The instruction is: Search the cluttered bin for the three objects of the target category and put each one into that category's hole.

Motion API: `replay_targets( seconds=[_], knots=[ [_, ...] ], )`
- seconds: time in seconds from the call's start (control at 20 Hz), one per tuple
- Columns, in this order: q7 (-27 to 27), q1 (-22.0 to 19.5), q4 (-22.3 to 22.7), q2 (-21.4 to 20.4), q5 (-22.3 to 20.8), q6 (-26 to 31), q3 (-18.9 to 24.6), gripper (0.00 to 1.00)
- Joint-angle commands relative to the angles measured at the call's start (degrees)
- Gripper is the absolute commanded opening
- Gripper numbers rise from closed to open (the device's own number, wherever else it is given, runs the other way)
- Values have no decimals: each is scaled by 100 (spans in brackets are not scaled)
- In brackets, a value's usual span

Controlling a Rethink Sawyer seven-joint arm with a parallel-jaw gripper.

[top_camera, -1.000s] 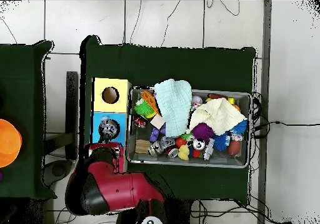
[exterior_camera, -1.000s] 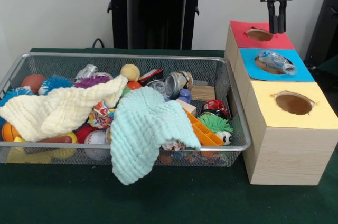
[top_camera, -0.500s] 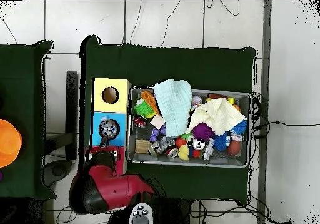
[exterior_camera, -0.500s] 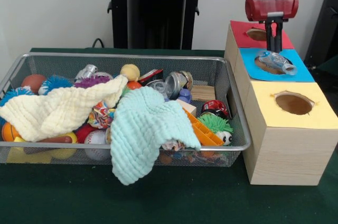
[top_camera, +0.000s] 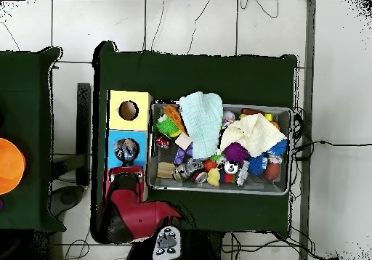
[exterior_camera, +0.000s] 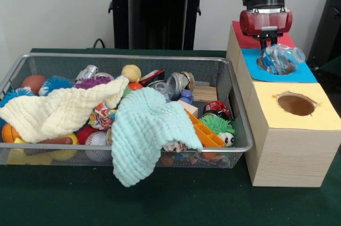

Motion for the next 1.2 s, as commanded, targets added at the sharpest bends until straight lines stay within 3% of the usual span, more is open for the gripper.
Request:
replay_targets(
  seconds=[0.05, 0.55, 0.95, 1.2],
  knots=[
    [919, -191, -520, 204, 84, 61, 107, 0],
    [1003, -332, -190, -369, 159, 921, 337, 0],
    [924, -317, 24, -1294, 429, 2464, 356, 0],
    [1007, -377, 80, -1492, 401, 2772, 453, 0]
  ],
)
